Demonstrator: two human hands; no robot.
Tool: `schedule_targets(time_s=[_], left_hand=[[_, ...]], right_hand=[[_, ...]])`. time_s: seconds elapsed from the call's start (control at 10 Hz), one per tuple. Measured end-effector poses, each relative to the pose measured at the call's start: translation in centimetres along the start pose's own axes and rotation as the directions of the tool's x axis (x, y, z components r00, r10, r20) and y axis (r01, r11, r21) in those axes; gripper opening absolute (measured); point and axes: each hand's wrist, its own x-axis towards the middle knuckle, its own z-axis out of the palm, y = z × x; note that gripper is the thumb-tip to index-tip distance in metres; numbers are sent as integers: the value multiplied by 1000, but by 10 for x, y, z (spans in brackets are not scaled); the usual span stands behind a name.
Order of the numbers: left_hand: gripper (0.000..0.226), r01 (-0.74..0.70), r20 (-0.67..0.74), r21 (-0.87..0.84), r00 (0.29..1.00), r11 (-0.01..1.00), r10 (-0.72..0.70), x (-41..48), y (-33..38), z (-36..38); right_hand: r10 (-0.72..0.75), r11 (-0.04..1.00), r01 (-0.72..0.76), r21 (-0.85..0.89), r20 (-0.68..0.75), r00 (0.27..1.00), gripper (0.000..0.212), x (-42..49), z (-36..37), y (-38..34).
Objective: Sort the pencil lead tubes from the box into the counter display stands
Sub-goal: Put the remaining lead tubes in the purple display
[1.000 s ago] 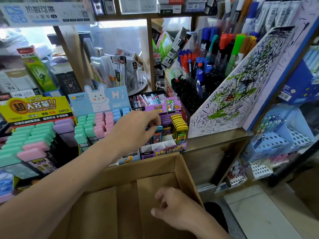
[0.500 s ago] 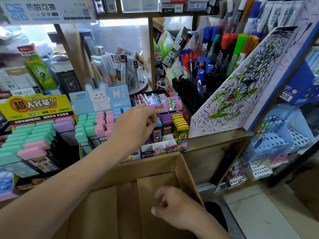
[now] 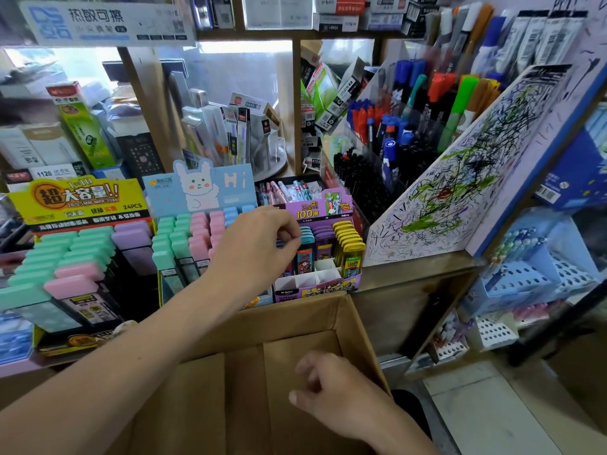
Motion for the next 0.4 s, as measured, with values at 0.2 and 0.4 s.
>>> schedule_targets(time_s=[0.2,0.4], left_hand=[[8,50,-18,-95,998,994,-52,-29,-10,-19],[19,152,-74,-286,981,946,-180,-71,-30,-53]], right_hand=[[-117,993,119,6,-117,986,42,-1,-4,-4],[-270,948,300,101,-240,933,22,-19,-32,-29]])
